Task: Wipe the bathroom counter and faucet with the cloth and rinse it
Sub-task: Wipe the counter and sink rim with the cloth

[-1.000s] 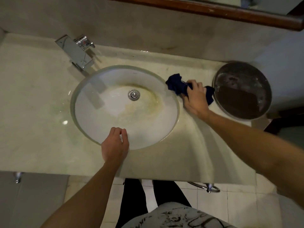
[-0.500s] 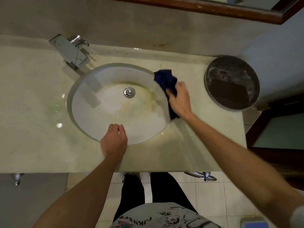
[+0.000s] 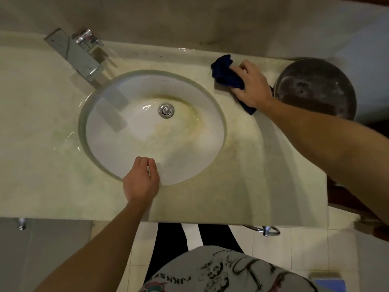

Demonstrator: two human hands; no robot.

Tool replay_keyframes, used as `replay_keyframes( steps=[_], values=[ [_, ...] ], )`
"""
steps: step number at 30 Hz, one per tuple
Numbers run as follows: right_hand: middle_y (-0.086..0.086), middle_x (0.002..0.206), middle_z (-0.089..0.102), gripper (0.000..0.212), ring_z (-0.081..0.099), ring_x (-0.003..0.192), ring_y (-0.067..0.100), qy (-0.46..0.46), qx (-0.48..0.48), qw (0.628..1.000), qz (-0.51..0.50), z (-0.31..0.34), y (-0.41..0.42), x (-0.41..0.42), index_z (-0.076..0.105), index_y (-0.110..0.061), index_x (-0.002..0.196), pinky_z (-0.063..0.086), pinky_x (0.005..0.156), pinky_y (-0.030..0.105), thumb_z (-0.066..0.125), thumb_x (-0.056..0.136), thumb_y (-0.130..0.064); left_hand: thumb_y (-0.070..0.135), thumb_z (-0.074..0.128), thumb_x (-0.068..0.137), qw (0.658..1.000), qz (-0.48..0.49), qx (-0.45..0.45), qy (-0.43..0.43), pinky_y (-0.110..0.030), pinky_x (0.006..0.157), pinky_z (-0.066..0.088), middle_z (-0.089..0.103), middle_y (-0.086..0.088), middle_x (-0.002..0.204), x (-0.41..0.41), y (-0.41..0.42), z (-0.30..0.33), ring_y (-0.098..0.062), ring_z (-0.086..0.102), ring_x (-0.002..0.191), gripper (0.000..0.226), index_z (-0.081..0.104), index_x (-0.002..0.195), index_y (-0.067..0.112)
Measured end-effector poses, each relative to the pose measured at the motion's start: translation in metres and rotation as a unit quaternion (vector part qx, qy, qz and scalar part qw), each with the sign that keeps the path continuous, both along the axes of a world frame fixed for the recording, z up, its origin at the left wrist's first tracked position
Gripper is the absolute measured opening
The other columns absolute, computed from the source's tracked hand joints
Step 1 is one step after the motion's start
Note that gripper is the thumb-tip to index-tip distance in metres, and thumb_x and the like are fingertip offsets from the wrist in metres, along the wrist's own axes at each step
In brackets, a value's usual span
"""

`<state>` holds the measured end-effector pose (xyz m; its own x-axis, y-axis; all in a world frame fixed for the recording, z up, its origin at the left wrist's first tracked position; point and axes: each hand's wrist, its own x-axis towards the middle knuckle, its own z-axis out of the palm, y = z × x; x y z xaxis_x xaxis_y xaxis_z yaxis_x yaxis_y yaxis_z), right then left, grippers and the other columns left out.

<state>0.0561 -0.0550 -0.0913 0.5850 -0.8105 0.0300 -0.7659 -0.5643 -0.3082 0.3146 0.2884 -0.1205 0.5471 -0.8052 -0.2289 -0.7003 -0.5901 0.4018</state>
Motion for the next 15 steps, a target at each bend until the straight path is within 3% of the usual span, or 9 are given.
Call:
replay_keyframes(
  steps=[4,9,15],
  values=[
    [0.018,0.121,0.051,0.06,0.052,0.106,0.036,-0.018,0.014,0.999,-0.036,-0.007,0.064,-0.012,0.049,-0.014,0.145,0.051,0.073,0.044,0.055,0.09,-0.037,0.036,0.03,0.108,1.0,-0.005,-0.002,0.002,-0.038,0.067,0.047,0.056,0.005,0.097,0.001,0.001,0.002,-0.025,0.058,0.068,0.036,0.056,0.091,0.019],
    [0.016,0.116,0.051,0.06,0.054,0.1,0.034,-0.054,0.029,0.989,-0.132,-0.015,0.164,-0.017,0.05,-0.011,0.144,0.051,0.079,0.047,0.062,0.087,-0.025,0.033,0.033,0.109,0.999,-0.016,-0.018,0.023,-0.036,0.068,0.041,0.059,-0.001,0.097,0.001,0.0,0.006,-0.028,0.057,0.07,0.034,0.056,0.091,0.015],
    [0.01,0.114,0.051,0.065,0.053,0.099,0.03,-0.063,0.041,0.952,-0.295,-0.015,0.309,0.049,0.052,-0.015,0.141,0.049,0.082,0.04,0.07,0.079,-0.019,0.045,0.038,0.105,0.982,0.06,-0.066,0.169,-0.032,0.085,0.042,0.064,0.008,0.112,0.007,-0.001,0.02,-0.012,0.057,0.088,0.031,0.062,0.107,0.026]
  ],
)
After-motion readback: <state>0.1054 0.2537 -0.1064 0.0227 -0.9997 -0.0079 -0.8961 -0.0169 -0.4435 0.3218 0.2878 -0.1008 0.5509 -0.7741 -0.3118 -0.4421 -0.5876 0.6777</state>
